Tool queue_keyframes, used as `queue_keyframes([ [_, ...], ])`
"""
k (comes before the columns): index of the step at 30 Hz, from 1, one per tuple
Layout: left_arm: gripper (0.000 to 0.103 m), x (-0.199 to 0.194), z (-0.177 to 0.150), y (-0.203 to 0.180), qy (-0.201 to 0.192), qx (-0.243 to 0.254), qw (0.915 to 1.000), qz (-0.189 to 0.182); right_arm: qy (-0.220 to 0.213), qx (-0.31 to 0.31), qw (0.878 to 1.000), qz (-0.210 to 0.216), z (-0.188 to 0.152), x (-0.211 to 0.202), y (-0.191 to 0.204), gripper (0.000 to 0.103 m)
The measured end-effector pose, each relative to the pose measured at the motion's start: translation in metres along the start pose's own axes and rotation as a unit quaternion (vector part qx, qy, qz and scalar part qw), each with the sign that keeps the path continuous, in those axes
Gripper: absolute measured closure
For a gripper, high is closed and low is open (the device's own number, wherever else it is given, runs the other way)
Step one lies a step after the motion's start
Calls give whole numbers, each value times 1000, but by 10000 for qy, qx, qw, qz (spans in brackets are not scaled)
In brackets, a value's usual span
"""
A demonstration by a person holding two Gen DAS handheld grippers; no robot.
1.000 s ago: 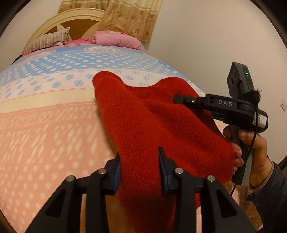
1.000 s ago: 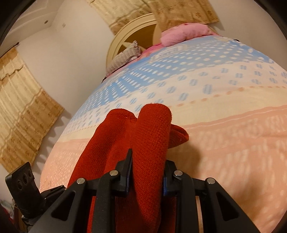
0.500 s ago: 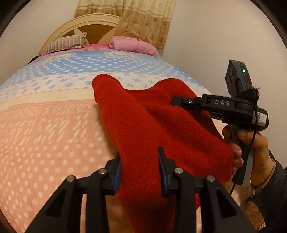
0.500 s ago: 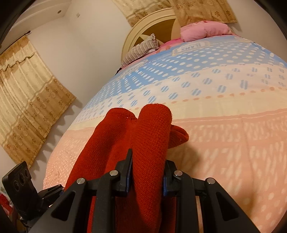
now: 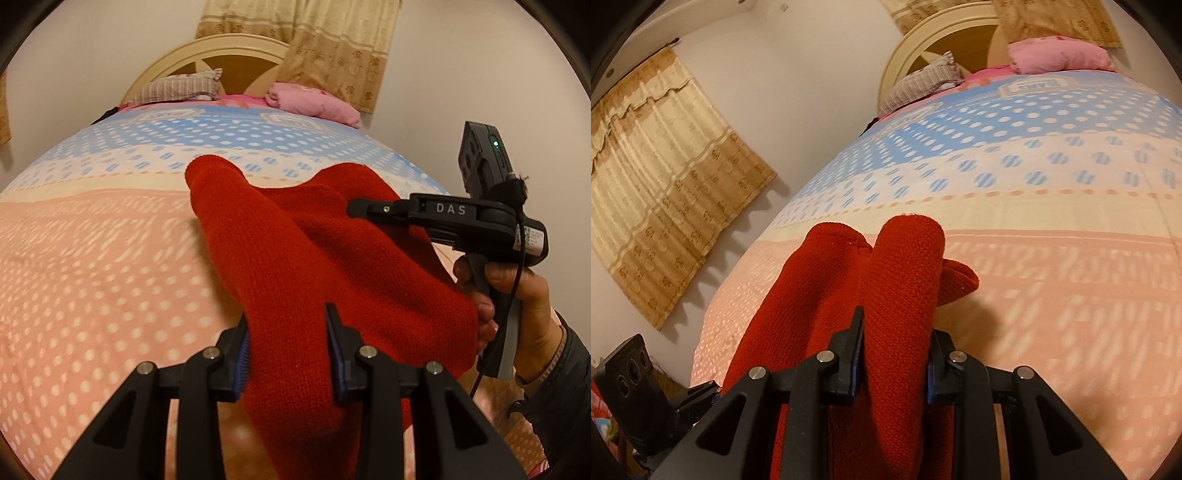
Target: Fold small clothes
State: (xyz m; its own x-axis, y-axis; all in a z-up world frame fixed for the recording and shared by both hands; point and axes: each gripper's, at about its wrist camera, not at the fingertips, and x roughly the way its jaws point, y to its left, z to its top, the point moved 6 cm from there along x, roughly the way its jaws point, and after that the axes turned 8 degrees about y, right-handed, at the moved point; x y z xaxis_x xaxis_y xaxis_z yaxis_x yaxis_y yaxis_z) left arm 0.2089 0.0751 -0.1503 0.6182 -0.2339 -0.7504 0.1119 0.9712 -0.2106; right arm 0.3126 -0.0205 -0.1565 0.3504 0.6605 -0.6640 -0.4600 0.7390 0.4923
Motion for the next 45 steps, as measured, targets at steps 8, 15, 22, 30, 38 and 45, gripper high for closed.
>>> queue_keyframes([
  [8,66,-17,-14,23,-108,-174,9996,210,152,-208,9995,202,0,23,36,77],
  [15,66,-29,-26,40,-148,-348,9989,287,286,-311,9985,355,-2,40,56,77],
  [22,66,-34,-39,57,-137,-490,9981,349,437,-396,9973,437,-2,58,70,77],
  [30,66,-37,-47,68,-139,-629,9973,352,551,-479,9961,486,-7,71,84,77],
  [38,66,-41,-58,73,-144,-720,9966,384,624,-539,9952,517,-8,79,95,77],
  [45,65,-38,-61,77,-89,-779,9962,377,664,-476,9955,475,-8,87,91,77],
])
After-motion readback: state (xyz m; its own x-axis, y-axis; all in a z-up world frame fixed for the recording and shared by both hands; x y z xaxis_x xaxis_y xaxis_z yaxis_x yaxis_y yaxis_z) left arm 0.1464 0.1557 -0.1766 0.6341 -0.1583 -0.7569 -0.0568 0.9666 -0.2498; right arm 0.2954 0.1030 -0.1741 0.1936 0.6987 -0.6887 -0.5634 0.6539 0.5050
